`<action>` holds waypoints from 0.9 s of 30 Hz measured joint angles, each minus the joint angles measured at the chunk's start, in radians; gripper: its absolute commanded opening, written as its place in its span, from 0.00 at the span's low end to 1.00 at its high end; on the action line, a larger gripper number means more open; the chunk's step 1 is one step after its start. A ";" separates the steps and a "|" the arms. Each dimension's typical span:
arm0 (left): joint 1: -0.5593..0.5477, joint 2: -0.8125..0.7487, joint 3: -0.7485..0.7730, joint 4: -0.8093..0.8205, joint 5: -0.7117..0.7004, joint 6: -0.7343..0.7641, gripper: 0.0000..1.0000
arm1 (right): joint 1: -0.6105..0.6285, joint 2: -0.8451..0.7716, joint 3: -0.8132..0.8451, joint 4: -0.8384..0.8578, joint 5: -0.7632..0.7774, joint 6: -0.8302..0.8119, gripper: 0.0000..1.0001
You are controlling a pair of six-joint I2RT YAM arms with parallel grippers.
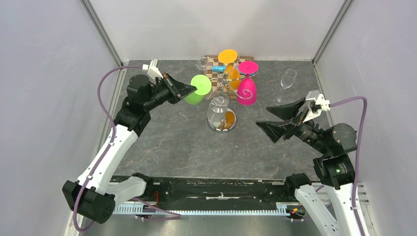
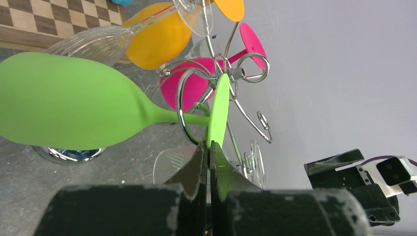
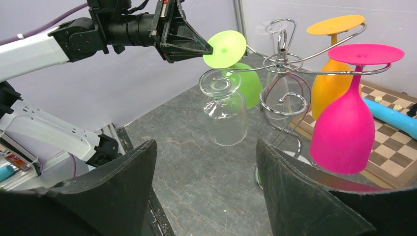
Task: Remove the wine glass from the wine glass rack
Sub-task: Pick up the wine glass from the wine rack.
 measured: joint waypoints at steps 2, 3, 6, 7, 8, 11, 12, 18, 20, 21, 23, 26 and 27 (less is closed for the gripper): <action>0.000 0.001 0.000 0.004 0.010 -0.006 0.02 | 0.000 0.000 0.000 -0.003 0.002 -0.002 0.76; 0.000 0.001 0.000 0.005 0.013 -0.009 0.02 | 0.000 -0.001 0.000 -0.005 0.004 -0.003 0.76; 0.003 0.002 0.002 0.005 0.019 -0.015 0.02 | 0.000 -0.003 0.000 -0.011 0.008 -0.004 0.76; 0.005 0.004 0.004 0.004 0.021 -0.016 0.02 | 0.000 -0.003 0.000 -0.013 0.008 -0.004 0.76; 0.006 0.009 0.012 0.000 0.022 -0.016 0.02 | 0.000 -0.004 0.000 -0.015 0.010 -0.004 0.76; 0.012 0.019 0.035 -0.008 0.023 -0.015 0.02 | 0.000 -0.004 0.000 -0.020 0.015 -0.004 0.76; 0.014 0.020 0.043 -0.016 0.024 -0.016 0.02 | 0.000 -0.004 0.000 -0.021 0.017 -0.004 0.76; 0.029 0.021 0.077 -0.034 0.042 -0.016 0.02 | 0.001 -0.003 0.000 -0.026 0.019 -0.004 0.76; 0.036 0.021 0.082 -0.038 0.047 -0.016 0.02 | 0.003 -0.002 0.000 -0.026 0.019 -0.004 0.76; 0.040 0.021 0.083 -0.043 0.050 -0.016 0.02 | 0.004 0.000 0.000 -0.026 0.019 -0.004 0.76; 0.050 0.021 0.085 -0.051 0.054 -0.016 0.02 | 0.005 0.003 0.000 -0.026 0.019 -0.004 0.76; 0.064 0.026 0.094 -0.058 0.065 -0.015 0.02 | 0.006 0.006 0.000 -0.027 0.021 -0.004 0.76; 0.071 0.029 0.100 -0.057 0.066 -0.015 0.02 | 0.006 0.006 0.000 -0.026 0.021 -0.004 0.76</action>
